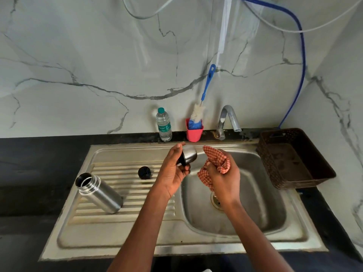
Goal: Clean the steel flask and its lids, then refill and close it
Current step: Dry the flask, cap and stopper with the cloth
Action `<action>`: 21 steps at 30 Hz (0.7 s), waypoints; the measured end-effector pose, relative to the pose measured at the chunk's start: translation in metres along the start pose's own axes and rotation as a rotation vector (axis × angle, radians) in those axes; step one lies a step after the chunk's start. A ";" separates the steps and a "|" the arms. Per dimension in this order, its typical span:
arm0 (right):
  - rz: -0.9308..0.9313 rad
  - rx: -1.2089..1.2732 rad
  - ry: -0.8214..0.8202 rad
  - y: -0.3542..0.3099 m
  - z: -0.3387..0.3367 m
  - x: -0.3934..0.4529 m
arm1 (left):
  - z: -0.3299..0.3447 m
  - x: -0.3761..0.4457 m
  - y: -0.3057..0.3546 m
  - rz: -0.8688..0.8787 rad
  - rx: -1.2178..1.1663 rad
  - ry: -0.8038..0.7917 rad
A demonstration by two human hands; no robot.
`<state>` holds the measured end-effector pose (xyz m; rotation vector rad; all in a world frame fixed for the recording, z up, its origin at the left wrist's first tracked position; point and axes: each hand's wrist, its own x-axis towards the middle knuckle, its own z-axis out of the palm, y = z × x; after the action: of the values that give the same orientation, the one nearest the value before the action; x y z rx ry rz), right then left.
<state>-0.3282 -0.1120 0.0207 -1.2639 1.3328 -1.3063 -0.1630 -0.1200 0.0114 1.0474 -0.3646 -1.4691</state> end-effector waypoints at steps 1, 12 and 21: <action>-0.081 -0.037 -0.006 -0.001 0.002 -0.001 | 0.002 -0.001 0.000 -0.020 0.003 -0.033; -0.463 -0.545 -0.261 0.000 0.010 0.001 | 0.014 0.009 -0.011 0.295 0.574 0.187; -0.217 -0.557 -0.290 -0.022 0.005 0.012 | 0.020 0.007 -0.007 0.568 1.194 0.046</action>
<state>-0.3227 -0.1235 0.0428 -1.9430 1.4233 -0.8613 -0.1819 -0.1317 0.0145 1.6839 -1.4763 -0.6189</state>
